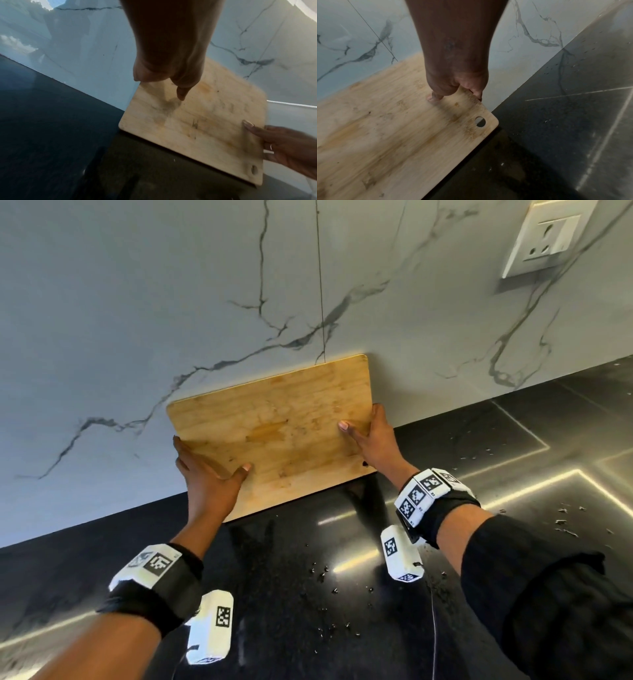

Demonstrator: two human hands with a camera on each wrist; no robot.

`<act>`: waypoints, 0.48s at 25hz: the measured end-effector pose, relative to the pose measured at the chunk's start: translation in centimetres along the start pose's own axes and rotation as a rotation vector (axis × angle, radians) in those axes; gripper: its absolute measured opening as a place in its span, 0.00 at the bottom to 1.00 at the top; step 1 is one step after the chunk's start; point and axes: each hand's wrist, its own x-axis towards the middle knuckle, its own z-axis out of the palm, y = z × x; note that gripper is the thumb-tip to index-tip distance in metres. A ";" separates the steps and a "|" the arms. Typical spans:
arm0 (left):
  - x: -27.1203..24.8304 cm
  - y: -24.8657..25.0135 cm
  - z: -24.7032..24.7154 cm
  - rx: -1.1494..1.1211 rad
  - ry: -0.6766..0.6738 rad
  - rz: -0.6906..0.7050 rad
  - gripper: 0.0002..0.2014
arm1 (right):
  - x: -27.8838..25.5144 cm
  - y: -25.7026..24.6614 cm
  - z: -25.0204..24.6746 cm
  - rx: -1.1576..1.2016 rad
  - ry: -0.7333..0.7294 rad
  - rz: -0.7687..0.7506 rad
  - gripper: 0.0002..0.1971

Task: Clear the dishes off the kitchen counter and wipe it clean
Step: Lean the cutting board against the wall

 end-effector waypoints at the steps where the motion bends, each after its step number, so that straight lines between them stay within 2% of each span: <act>1: -0.6 -0.1 0.3 0.078 0.005 0.006 0.64 | -0.1 0.3 -0.1 -0.015 -0.013 0.000 0.32; 3: -2.2 -0.5 1.3 0.271 0.063 0.088 0.66 | -0.9 1.2 -0.7 -0.091 -0.044 0.033 0.37; 5: -4.3 -0.6 2.9 0.464 0.072 0.241 0.67 | -2.2 2.2 -1.8 -0.192 -0.040 0.077 0.42; 7: -6.8 0.2 5.1 0.570 -0.052 0.421 0.62 | -4.2 2.8 -3.7 -0.344 -0.017 0.081 0.36; 9: -9.1 1.1 7.7 0.614 -0.220 0.580 0.50 | -7.0 3.4 -6.8 -0.516 0.025 0.090 0.23; 10: -9.9 1.5 8.7 0.612 -0.304 0.622 0.44 | -8.7 3.8 -8.5 -0.574 0.040 0.112 0.19; 12: -10.6 2.0 10.5 0.590 -0.465 0.584 0.36 | -12.5 4.6 -11.9 -0.664 0.067 0.161 0.17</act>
